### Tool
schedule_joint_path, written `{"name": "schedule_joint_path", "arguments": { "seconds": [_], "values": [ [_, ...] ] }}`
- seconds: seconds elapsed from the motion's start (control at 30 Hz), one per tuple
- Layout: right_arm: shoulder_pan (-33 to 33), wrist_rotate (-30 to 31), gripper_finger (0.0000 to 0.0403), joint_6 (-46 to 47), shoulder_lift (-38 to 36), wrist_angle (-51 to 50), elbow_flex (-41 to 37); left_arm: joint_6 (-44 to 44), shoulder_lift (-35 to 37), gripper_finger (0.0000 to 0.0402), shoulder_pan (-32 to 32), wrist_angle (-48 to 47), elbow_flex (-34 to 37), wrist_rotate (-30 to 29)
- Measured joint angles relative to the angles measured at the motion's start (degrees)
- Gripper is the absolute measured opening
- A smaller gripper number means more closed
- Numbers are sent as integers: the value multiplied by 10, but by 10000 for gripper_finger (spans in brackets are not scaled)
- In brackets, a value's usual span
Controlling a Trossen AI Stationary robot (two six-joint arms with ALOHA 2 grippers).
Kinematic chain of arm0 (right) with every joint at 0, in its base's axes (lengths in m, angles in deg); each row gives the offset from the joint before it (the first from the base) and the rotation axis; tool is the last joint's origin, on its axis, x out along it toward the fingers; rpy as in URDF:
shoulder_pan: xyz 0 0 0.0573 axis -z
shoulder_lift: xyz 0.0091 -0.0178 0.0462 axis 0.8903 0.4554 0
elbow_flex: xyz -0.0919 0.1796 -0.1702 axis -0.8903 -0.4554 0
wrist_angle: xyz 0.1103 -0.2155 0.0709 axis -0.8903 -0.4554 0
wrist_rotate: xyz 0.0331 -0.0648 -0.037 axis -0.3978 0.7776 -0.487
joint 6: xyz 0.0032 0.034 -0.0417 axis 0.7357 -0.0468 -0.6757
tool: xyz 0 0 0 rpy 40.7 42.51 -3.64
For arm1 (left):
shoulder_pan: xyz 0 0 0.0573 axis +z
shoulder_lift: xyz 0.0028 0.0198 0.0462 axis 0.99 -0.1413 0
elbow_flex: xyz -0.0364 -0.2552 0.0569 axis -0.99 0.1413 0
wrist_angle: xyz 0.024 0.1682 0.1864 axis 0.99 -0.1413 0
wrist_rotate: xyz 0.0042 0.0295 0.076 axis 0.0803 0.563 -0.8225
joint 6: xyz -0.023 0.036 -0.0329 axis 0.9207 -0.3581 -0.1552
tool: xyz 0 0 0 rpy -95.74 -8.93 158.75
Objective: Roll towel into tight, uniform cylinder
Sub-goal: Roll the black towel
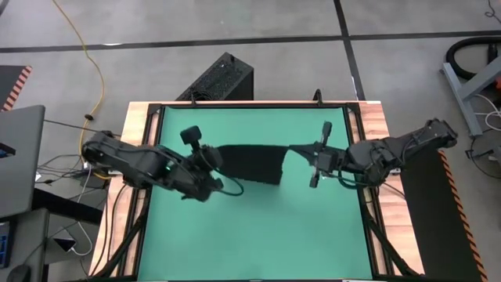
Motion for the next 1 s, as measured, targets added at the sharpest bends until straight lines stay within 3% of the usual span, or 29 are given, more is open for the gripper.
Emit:
{"name": "schedule_joint_path", "arguments": {
  "seconds": [0.23,0.5,0.8,1.0],
  "values": [
    [105,-35,0,-3,9,-3,2,-85,26,0,50,3,-12,-4],
    [255,-74,0,-80,46,56,2,-269,25,0,185,46,-12,12],
    [415,-131,0,-198,84,189,9,-574,30,0,392,249,-12,149],
    [464,-183,0,-170,99,162,54,-640,25,0,474,350,-12,231]
  ]
}}
